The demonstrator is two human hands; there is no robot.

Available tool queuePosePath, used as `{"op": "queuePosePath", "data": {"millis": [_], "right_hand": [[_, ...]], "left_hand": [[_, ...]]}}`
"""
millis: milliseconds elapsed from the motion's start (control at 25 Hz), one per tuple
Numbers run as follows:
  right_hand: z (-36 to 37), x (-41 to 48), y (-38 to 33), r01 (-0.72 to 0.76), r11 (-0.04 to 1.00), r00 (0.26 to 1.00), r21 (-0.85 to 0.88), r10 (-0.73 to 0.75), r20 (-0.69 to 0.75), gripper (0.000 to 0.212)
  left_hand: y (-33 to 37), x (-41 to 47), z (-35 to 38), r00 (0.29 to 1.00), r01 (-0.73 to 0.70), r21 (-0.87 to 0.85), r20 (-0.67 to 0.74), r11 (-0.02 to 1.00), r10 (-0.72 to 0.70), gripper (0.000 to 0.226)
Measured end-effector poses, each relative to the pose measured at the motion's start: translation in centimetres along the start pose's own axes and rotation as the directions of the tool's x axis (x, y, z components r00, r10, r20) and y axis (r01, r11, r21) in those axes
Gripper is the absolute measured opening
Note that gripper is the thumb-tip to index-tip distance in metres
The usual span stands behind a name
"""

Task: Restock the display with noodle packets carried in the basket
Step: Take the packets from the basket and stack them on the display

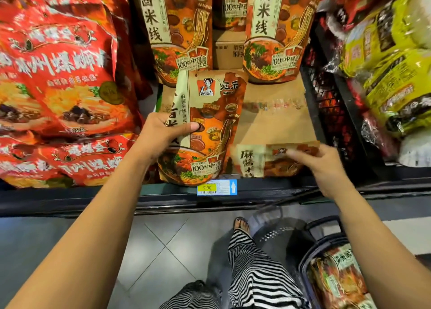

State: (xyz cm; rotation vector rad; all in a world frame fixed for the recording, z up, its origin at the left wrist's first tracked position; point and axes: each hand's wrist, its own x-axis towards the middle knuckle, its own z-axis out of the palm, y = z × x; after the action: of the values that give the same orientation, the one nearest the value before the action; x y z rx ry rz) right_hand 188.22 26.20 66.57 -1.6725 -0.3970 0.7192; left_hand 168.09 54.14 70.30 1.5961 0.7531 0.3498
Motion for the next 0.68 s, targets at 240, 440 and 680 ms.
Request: {"op": "queuePosePath", "data": {"millis": [240, 440, 680], "right_hand": [[3.2, 1.2, -8.6, 0.294, 0.766, 0.916, -0.572, -0.396, -0.059, 0.076], [11.4, 3.1, -9.2, -0.011, 0.964, 0.922, -0.264, 0.112, 0.369, 0.051], [9.6, 3.6, -8.0, 0.087, 0.962, 0.932, -0.261, 0.014, 0.362, 0.020]], "left_hand": [[0.0, 0.0, -0.3, 1.000, 0.003, -0.005, 0.013, 1.000, -0.003, 0.084], [0.2, -0.8, -0.6, 0.999, 0.028, -0.052, 0.021, 0.998, -0.027, 0.032], [-1.9, -2.6, -1.7, 0.990, 0.015, 0.188, 0.137, 0.982, -0.041, 0.048]]}}
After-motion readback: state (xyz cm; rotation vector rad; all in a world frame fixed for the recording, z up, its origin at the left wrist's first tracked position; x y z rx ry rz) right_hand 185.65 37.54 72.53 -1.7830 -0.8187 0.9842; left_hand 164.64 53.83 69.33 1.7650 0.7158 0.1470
